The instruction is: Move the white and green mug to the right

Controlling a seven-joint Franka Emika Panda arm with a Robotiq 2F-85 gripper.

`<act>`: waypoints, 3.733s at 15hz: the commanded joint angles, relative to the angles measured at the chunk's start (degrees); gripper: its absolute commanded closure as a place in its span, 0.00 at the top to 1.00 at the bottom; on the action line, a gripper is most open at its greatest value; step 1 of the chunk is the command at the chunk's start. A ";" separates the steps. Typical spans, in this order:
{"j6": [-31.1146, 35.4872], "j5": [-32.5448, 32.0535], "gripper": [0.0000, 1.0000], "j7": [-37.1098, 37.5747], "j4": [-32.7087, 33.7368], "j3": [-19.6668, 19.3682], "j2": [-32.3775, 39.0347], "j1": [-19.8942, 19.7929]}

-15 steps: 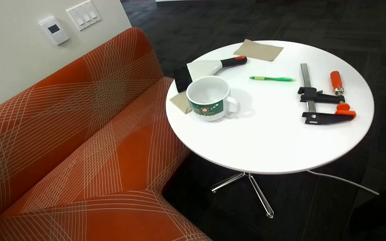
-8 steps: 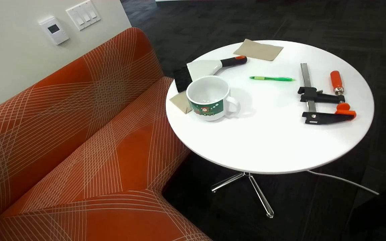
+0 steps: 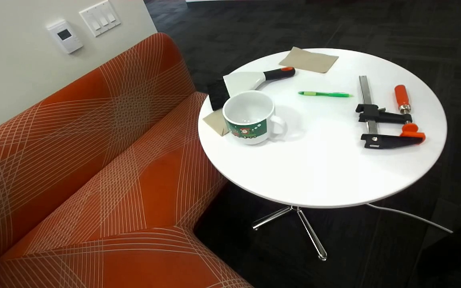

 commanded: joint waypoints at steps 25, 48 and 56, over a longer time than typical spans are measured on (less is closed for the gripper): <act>6.70 -9.29 1.00 16.75 27.42 -7.77 42.61 9.40; 1.11 -7.25 1.00 14.78 41.85 -11.60 60.02 12.39; 1.88 -7.68 1.00 14.84 42.73 -12.03 61.76 12.88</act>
